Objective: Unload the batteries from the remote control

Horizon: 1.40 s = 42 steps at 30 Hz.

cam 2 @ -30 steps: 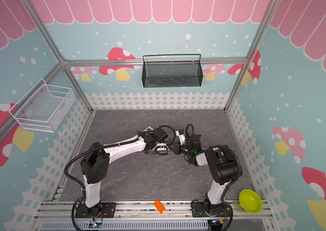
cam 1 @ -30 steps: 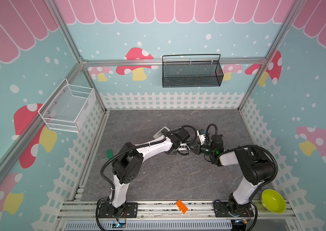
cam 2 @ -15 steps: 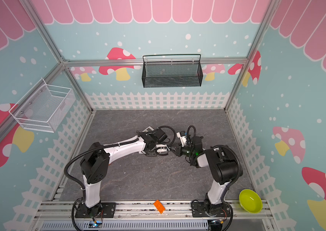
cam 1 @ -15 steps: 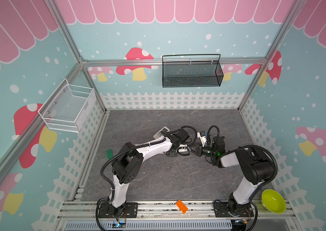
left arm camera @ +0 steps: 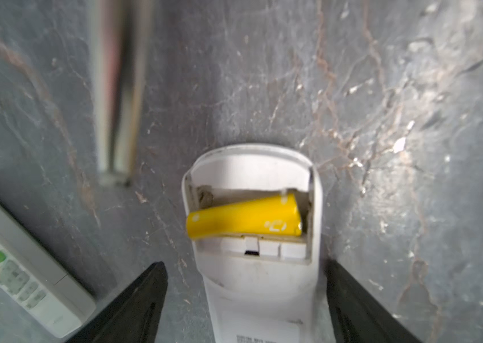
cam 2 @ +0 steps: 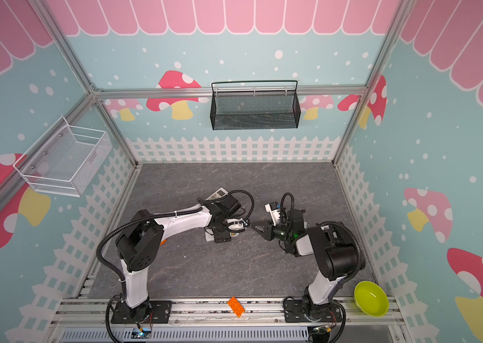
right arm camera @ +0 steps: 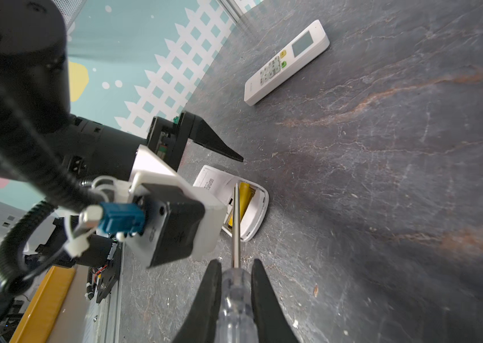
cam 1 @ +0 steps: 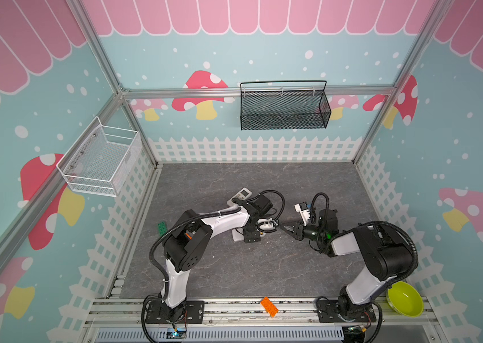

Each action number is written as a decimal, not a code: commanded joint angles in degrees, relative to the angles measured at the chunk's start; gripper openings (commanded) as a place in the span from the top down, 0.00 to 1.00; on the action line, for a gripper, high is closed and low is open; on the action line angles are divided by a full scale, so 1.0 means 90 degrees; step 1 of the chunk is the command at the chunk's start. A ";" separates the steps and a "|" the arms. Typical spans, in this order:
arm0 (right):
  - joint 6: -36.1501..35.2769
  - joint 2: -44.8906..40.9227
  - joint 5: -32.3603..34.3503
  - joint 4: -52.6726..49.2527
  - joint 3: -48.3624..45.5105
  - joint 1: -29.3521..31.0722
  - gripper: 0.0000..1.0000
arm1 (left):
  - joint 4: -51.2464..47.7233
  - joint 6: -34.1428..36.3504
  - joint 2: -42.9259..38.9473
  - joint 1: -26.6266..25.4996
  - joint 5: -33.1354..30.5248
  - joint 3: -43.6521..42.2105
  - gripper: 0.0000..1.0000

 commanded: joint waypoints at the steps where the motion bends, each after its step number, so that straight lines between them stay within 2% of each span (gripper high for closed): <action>1: -0.0463 -0.0291 0.0052 -0.0624 0.0033 -0.0048 1.00 | -0.0155 0.0127 -0.0107 0.0243 0.0258 -0.0309 0.08; 7: -0.0685 -0.0461 0.0123 -0.1154 0.0179 -0.0053 1.00 | -0.0395 0.0363 -0.0174 0.0373 0.0461 -0.0762 0.09; 9: -0.0670 -0.0440 0.0103 -0.1176 0.0233 -0.0053 1.00 | -0.0364 0.0417 -0.0162 0.0375 0.0614 -0.0903 0.13; 11: -0.0683 -0.0411 0.0088 -0.1225 0.0296 -0.0053 1.00 | -0.0273 0.0431 -0.0152 0.0381 0.0693 -0.0979 0.20; 15: -0.0772 -0.0421 0.0097 -0.1408 0.0440 -0.0053 1.00 | -0.0097 0.0589 -0.0142 0.0371 0.0669 -0.1092 0.44; 21: -0.0860 -0.0415 0.0096 -0.1636 0.0691 -0.0051 1.00 | 0.0503 0.0966 -0.0237 0.0369 0.0002 -0.0999 0.61; 23: -0.0878 -0.0418 0.0180 -0.1775 0.0830 -0.0053 1.00 | 0.0890 0.1252 -0.0335 0.0365 -0.0331 -0.0898 0.67; 25: -0.0880 -0.0444 0.0393 -0.1956 0.0983 -0.0060 1.00 | 0.1470 0.1587 -0.0464 0.0363 -0.0639 -0.0865 0.68; 28: -0.0789 -0.0470 0.0682 -0.2062 0.1154 -0.0099 1.00 | 0.2732 0.2324 -0.0686 0.0371 -0.1014 -0.1045 0.81; 30: -0.0763 -0.0449 0.0775 -0.2096 0.1264 -0.0104 1.00 | 0.3738 0.2674 -0.0834 0.0365 -0.1154 -0.1293 0.84; 32: -0.0739 -0.0416 0.0864 -0.2151 0.1387 -0.0111 1.00 | 0.4393 0.2874 -0.0979 0.0355 -0.1061 -0.1516 0.84; 34: -0.0714 -0.0373 0.0916 -0.2258 0.1501 -0.0108 1.00 | 0.4338 0.2849 -0.1045 0.0350 -0.0882 -0.1562 0.82; 36: -0.0689 -0.0352 0.0927 -0.2337 0.1571 -0.0102 1.00 | 0.3800 0.2524 -0.1076 0.0352 -0.0713 -0.1403 0.73; 39: -0.0713 -0.0281 0.0957 -0.2604 0.1693 -0.0100 1.00 | 0.2410 0.2041 -0.1157 0.0492 -0.0068 -0.0930 0.58; 42: -0.0844 -0.0196 0.0958 -0.2868 0.1781 -0.0034 1.00 | 0.1769 0.1341 -0.1172 0.0654 -0.0012 -0.0555 0.52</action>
